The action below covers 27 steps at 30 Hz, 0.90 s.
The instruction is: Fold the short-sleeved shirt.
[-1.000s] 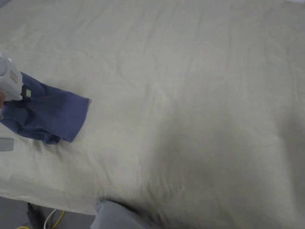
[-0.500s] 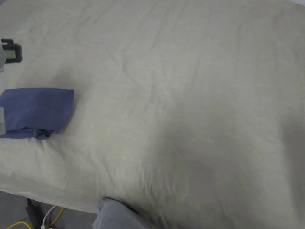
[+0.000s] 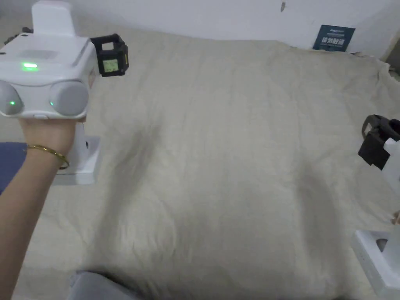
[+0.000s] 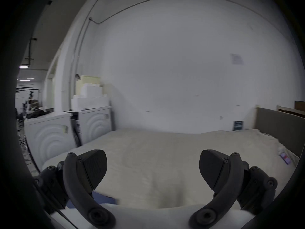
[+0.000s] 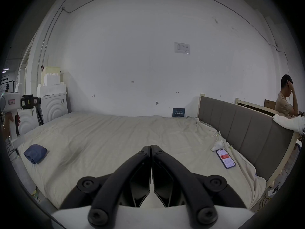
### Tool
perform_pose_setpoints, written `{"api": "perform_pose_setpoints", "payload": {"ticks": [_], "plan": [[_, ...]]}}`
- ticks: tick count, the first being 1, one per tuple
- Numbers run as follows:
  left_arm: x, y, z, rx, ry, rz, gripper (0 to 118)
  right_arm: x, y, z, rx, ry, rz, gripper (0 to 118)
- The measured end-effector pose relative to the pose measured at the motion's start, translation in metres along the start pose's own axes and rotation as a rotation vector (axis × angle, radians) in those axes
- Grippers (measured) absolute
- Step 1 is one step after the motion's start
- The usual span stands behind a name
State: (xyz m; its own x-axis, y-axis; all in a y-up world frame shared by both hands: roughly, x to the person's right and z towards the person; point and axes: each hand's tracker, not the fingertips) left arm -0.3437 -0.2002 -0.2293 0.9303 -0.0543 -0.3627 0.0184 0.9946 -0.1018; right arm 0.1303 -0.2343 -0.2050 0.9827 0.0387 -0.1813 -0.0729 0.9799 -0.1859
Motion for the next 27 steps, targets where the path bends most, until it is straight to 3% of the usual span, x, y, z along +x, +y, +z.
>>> {"api": "perform_pose_setpoints", "payload": {"ticks": [1, 2, 3, 5, 6, 7, 9, 10, 15, 27], "plan": [[0.012, -0.005, 0.009, 0.011, -0.015, 0.007, 102, 0.000, 0.000, 0.000, 0.003, 0.000, -0.007, 0], [0.021, -0.009, 0.016, 0.012, -0.035, 0.020, 96, -0.032, 0.016, -0.024, 0.006, 0.000, -0.014, 0], [0.030, -0.014, 0.022, 0.004, -0.071, 0.033, 87, -0.035, 0.017, -0.026, 0.010, -0.001, -0.021, 0], [0.044, -0.027, 0.030, -0.013, -0.101, 0.044, 84, -0.037, 0.017, -0.026, 0.020, -0.007, -0.026, 0], [0.051, -0.033, 0.037, -0.014, -0.115, 0.030, 81, -0.001, -0.011, -0.027, 0.025, -0.009, -0.027, 0], [0.057, -0.039, 0.044, -0.011, -0.125, 0.012, 74, 0.009, -0.020, -0.028, 0.029, -0.011, -0.026, 0], [0.067, -0.049, 0.056, 0.001, -0.153, -0.020, 52, 0.020, -0.031, -0.029, 0.042, -0.014, -0.024, 0], [0.069, -0.054, 0.062, 0.002, -0.162, -0.022, 43, -0.019, -0.001, 0.008, 0.046, -0.017, -0.019, 0], [0.078, -0.075, 0.077, -0.009, -0.188, -0.024, 2, -0.027, -0.013, 0.023, 0.069, -0.025, -0.011, 0], [0.080, -0.107, 0.095, -0.058, -0.172, 0.002, 0, -0.011, -0.039, 0.018, 0.037, -0.002, -0.031, 0]]}}
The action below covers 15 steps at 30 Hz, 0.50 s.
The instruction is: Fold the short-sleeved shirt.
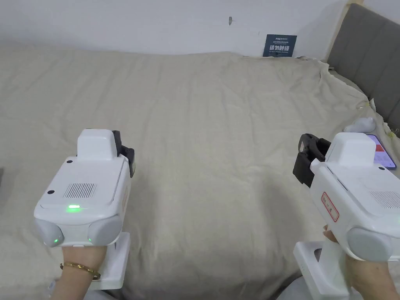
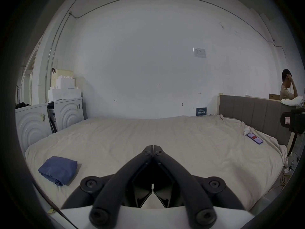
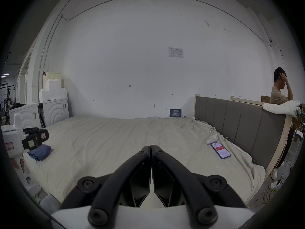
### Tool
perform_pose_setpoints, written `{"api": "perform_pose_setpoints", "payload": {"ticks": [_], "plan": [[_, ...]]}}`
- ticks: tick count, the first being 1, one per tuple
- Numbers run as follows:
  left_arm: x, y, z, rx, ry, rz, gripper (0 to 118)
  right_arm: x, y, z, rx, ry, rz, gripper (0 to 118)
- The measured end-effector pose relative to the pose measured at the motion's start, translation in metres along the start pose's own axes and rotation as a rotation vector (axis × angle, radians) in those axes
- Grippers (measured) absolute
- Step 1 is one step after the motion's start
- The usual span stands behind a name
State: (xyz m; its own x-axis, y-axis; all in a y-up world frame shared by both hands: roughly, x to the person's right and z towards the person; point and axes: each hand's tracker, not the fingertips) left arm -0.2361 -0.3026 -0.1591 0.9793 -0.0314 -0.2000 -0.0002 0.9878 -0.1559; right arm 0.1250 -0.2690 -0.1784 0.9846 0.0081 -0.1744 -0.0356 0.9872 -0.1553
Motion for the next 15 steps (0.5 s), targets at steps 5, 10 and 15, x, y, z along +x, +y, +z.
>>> {"api": "perform_pose_setpoints", "payload": {"ticks": [5, 10, 15], "plan": [[0.003, -0.006, 0.004, -0.023, -0.012, -0.004, 0, -0.011, -0.005, 0.004, -0.016, 0.007, -0.001, 0], [0.005, -0.009, 0.006, -0.029, -0.013, -0.012, 0, -0.014, -0.010, 0.004, -0.029, 0.016, 0.003, 0], [0.005, -0.009, 0.006, -0.030, -0.010, -0.015, 0, -0.017, -0.011, 0.004, -0.032, 0.023, 0.006, 0]]}}
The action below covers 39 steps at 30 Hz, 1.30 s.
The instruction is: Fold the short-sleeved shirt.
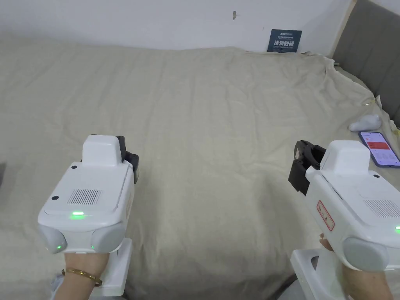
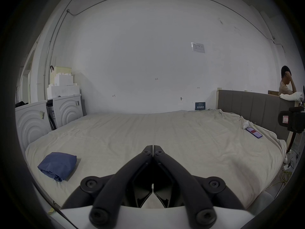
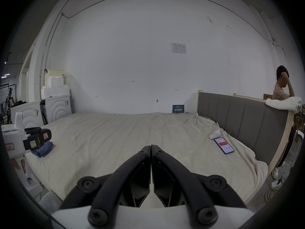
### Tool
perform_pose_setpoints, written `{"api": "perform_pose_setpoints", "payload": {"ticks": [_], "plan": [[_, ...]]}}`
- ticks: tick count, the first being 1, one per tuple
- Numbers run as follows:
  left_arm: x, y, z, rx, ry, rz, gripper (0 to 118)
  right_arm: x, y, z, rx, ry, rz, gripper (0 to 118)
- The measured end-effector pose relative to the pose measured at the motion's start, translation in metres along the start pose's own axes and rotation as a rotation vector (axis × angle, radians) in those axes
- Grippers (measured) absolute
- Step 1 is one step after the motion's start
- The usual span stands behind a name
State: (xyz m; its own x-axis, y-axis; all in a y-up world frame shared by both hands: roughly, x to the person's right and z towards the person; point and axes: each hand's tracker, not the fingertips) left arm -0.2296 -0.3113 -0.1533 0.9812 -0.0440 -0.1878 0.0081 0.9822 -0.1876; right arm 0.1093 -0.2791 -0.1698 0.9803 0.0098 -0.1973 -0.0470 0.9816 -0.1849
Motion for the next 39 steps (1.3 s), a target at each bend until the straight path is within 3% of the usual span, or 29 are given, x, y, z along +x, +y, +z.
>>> {"api": "perform_pose_setpoints", "payload": {"ticks": [39], "plan": [[0.0033, -0.0003, -0.0023, 0.003, -0.003, -0.020, 0, -0.0007, -0.0004, -0.0024, -0.003, 0.010, -0.007, 0]]}}
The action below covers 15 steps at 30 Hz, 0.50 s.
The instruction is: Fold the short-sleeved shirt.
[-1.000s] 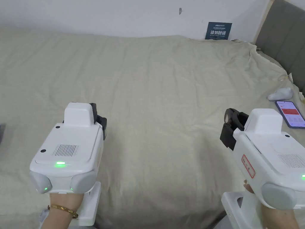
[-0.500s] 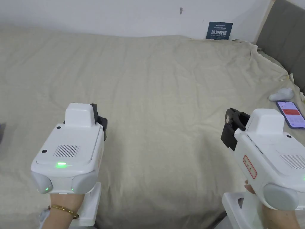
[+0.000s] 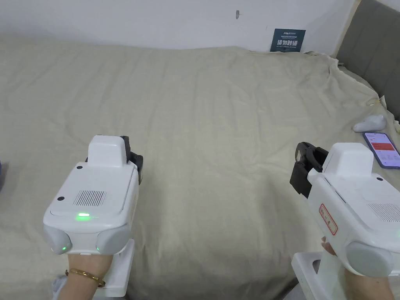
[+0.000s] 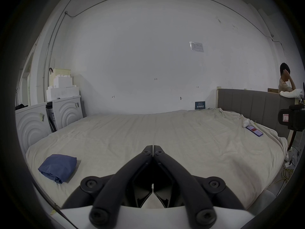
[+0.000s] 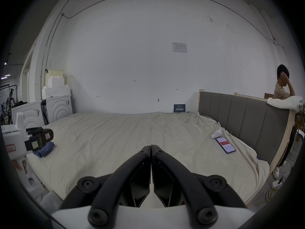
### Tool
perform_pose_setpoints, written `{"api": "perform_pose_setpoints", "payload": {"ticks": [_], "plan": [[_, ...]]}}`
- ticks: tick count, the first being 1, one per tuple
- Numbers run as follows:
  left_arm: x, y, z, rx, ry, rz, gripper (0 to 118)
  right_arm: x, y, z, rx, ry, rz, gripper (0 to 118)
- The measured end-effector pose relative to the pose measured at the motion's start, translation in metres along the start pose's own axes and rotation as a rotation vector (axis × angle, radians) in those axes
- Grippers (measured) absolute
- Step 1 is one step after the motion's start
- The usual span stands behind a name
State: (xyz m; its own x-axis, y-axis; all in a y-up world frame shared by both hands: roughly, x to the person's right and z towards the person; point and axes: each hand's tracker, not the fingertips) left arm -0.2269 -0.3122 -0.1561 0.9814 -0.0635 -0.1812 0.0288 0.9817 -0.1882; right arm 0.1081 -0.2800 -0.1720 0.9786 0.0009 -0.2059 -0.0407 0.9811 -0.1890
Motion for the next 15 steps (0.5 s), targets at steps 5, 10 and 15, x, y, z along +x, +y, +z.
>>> {"api": "perform_pose_setpoints", "payload": {"ticks": [5, 10, 15], "plan": [[-0.0006, 0.0014, -0.0003, 0.001, 0.000, -0.002, 0, -0.0023, 0.0019, 0.0020, 0.005, -0.005, -0.003, 0], [-0.0008, 0.0026, -0.0004, 0.006, 0.001, -0.004, 0, -0.0018, 0.0020, 0.0023, 0.004, -0.002, -0.001, 0], [-0.0016, 0.0035, -0.0005, 0.004, -0.001, -0.003, 0, -0.0014, 0.0021, 0.0021, 0.005, 0.001, -0.003, 0]]}}
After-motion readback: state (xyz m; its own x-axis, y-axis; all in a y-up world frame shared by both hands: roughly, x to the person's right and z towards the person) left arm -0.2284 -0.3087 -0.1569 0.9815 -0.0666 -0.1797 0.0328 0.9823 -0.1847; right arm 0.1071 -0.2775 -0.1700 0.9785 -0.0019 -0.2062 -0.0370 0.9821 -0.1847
